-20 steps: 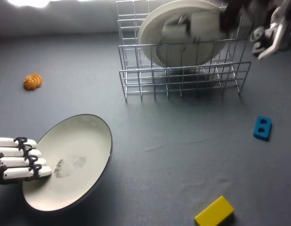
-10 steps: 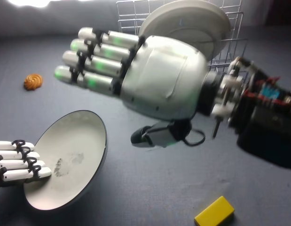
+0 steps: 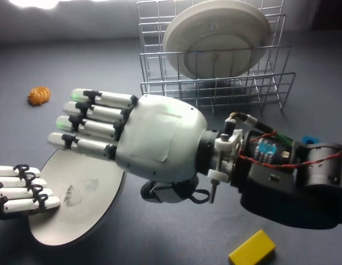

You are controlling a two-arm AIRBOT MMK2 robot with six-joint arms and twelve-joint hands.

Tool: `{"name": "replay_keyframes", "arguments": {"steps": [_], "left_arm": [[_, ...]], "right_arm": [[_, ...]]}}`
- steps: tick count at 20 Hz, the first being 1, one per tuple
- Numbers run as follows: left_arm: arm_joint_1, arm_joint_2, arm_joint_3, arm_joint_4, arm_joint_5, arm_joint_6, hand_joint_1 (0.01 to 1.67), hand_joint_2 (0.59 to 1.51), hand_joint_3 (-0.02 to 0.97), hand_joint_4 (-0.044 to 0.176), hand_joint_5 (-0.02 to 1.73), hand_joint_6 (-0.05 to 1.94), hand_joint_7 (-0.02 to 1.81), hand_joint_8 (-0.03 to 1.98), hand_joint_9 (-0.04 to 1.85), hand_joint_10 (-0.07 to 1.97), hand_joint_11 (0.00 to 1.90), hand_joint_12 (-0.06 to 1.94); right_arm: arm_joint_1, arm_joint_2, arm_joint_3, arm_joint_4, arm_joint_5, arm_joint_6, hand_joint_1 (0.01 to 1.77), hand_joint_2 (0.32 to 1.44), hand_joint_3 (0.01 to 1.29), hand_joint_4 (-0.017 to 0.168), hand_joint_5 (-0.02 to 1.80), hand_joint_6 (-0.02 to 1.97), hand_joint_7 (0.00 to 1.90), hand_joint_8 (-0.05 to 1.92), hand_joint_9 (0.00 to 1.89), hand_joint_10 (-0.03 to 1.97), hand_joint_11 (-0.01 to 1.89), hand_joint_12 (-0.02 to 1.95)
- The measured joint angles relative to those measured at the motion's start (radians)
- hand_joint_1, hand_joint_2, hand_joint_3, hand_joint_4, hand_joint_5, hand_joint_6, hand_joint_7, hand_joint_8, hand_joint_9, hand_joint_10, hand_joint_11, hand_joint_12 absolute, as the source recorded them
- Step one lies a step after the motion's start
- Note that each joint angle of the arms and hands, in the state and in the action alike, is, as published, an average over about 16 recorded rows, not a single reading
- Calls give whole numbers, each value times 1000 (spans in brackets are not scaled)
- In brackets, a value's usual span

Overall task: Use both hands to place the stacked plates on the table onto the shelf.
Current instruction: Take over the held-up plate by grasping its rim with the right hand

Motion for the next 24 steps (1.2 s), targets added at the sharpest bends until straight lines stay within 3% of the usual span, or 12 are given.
{"name": "replay_keyframes", "arguments": {"steps": [14, 24], "left_arm": [[4, 1, -4, -10, 1, 0, 21, 1155, 15, -11, -9, -36, 18, -3, 16, -21, 13, -30], [5, 2, -6, -11, 2, 0, 22, 1156, 15, -11, -8, -36, 21, -4, 15, -22, 13, -30]], "right_arm": [[-13, -140, 119, -36, -44, -8, 1154, 901, 15, 5, 21, 39, 23, 31, 15, 5, 18, 43], [-9, -178, 159, -37, -81, -4, 1179, 962, 16, 5, 237, 40, 246, 32, 228, 73, 45, 853]]}}
